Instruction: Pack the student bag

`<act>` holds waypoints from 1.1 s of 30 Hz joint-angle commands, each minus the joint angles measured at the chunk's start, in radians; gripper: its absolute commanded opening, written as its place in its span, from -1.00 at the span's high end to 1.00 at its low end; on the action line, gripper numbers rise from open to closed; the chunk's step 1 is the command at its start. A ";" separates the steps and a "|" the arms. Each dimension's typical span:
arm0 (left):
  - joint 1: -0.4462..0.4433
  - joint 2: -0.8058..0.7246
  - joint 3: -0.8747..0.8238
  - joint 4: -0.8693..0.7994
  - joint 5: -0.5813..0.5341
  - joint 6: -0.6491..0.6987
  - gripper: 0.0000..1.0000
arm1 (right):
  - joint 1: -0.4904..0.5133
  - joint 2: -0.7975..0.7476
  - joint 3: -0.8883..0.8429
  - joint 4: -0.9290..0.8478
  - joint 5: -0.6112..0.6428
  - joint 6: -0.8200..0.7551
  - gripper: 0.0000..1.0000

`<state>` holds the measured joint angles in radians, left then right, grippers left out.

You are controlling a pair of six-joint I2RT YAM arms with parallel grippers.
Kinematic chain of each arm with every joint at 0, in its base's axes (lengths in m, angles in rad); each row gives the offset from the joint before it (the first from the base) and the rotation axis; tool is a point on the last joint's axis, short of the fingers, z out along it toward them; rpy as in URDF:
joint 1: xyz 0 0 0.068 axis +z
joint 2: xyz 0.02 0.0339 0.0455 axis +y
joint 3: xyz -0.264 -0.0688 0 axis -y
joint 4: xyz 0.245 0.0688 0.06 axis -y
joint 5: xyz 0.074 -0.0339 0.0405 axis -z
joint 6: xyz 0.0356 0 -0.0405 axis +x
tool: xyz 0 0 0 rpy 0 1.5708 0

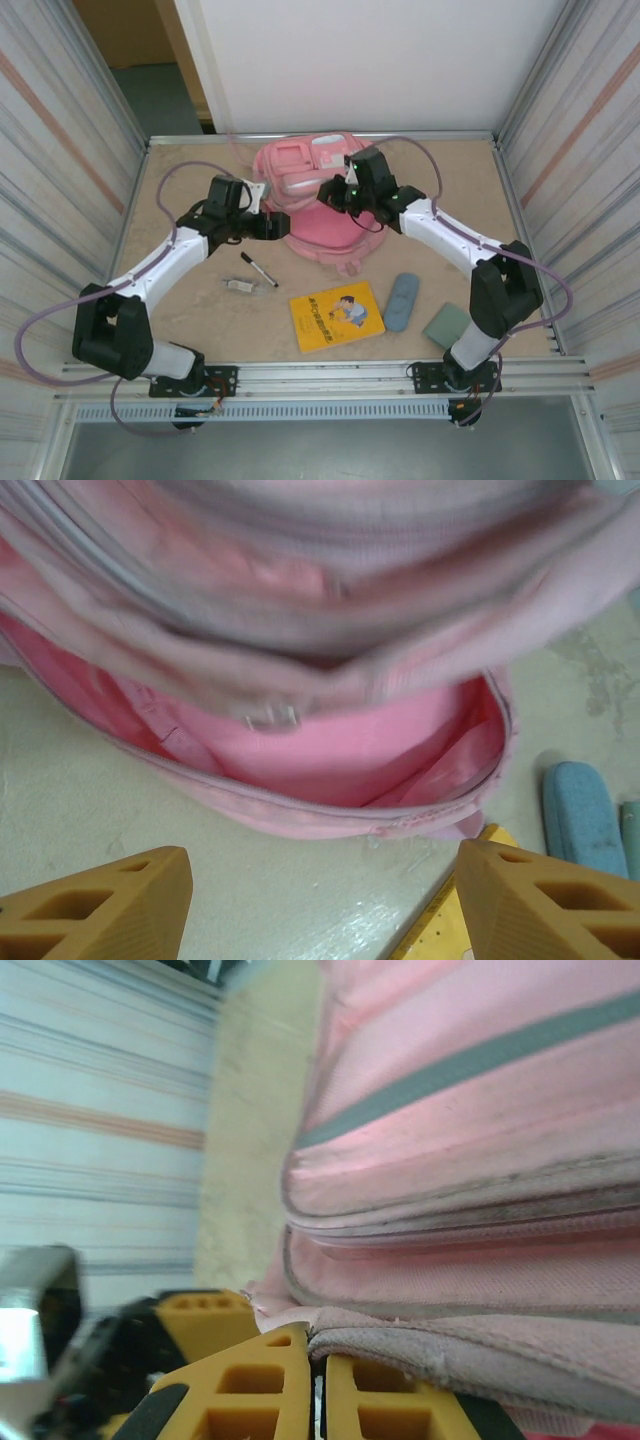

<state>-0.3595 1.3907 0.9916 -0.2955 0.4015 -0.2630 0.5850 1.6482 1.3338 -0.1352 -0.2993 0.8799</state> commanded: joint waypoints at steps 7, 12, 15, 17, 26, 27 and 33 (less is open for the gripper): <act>0.004 -0.057 -0.085 0.132 0.056 -0.008 -0.38 | -0.009 0.032 0.085 0.134 0.009 -0.104 0.98; 0.002 0.026 -0.085 0.188 0.056 -0.040 -0.37 | -0.009 0.036 0.076 0.142 -0.004 -0.134 0.99; 0.011 0.075 -0.088 0.221 0.012 -0.083 -0.37 | -0.003 0.014 0.015 0.131 0.000 -0.141 0.94; 0.025 0.095 -0.071 0.208 0.023 -0.091 -0.33 | 0.008 -0.006 -0.062 0.135 0.017 -0.150 0.89; -0.063 -0.039 -0.133 0.112 -0.134 0.008 -0.30 | 0.044 -0.038 -0.257 0.037 0.018 -0.158 0.53; -0.076 -0.047 -0.140 0.107 -0.136 0.015 -0.30 | 0.044 -0.046 -0.263 0.013 0.012 -0.160 0.48; -0.254 -0.076 -0.147 0.043 -0.244 0.051 -0.36 | 0.075 -0.154 -0.329 -0.214 0.036 -0.194 -0.01</act>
<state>-0.5526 1.3403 0.8642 -0.1936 0.2356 -0.2489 0.6346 1.5791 1.0332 -0.2146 -0.2802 0.7208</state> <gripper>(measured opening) 0.671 0.486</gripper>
